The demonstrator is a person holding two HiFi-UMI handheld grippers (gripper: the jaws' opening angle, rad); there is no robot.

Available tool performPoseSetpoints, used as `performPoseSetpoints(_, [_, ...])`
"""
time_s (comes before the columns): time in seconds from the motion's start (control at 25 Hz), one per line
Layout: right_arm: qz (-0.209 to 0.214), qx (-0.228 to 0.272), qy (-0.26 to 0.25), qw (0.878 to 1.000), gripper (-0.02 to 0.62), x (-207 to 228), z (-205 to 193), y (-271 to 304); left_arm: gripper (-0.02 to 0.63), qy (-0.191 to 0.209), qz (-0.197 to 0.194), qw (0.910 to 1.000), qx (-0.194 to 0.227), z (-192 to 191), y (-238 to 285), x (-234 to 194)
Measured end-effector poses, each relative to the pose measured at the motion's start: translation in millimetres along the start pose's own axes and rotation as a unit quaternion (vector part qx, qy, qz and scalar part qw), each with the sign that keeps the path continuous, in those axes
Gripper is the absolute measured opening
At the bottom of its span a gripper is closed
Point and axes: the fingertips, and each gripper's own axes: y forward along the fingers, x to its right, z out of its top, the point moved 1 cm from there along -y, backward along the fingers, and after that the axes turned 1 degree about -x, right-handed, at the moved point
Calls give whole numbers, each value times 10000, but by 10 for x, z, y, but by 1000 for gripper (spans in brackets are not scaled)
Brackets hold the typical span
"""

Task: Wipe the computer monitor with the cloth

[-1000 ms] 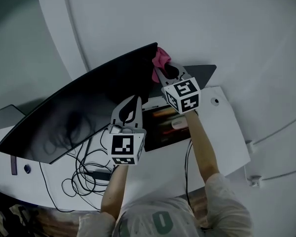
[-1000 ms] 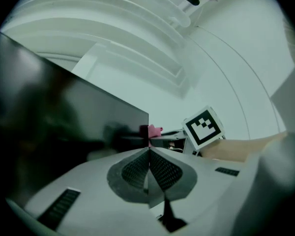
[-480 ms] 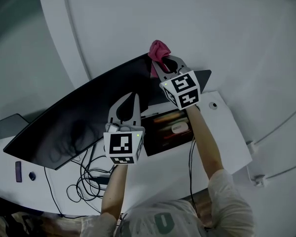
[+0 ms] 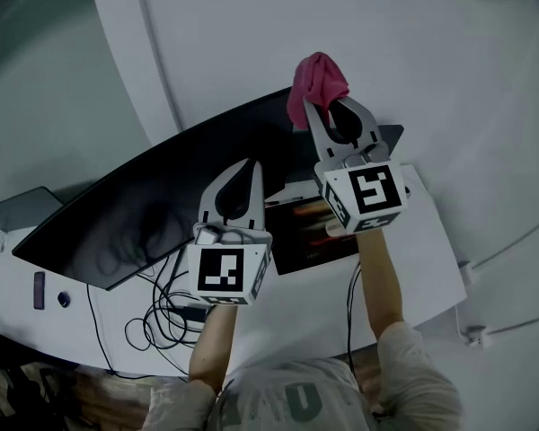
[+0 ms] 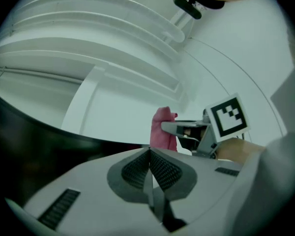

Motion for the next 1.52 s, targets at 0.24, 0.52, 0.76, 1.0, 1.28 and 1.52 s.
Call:
performPoseSetpoints(0.24, [164, 441, 335, 9983, 51, -793, 266, -521, 14, 65, 208, 9991, 368, 183, -352, 38])
performPoseSetpoints(0.52, [439, -455, 984, 9931, 51, -1509, -418, -973, 14, -79, 622, 9978, 205, -202, -908, -80])
performPoseSetpoints(0.76, [737, -1026, 1237, 9842, 51, -1810, -755, -1130, 14, -46, 814, 9965, -170, -483, -1122, -150])
performPoseSetpoints(1.0, [743, -991, 1144, 9857, 51, -1860, -740, -1126, 14, -111, 880, 9959, -194, -494, -1169, -217])
performPoseSetpoints(1.28, [733, -934, 1117, 9866, 51, -1838, -688, -1154, 14, -94, 853, 9962, -157, -449, -1154, -185])
performPoseSetpoints(1.52, [713, -1000, 1079, 9865, 51, -1840, -705, -1175, 14, -86, 733, 9973, 26, -367, -1134, -133])
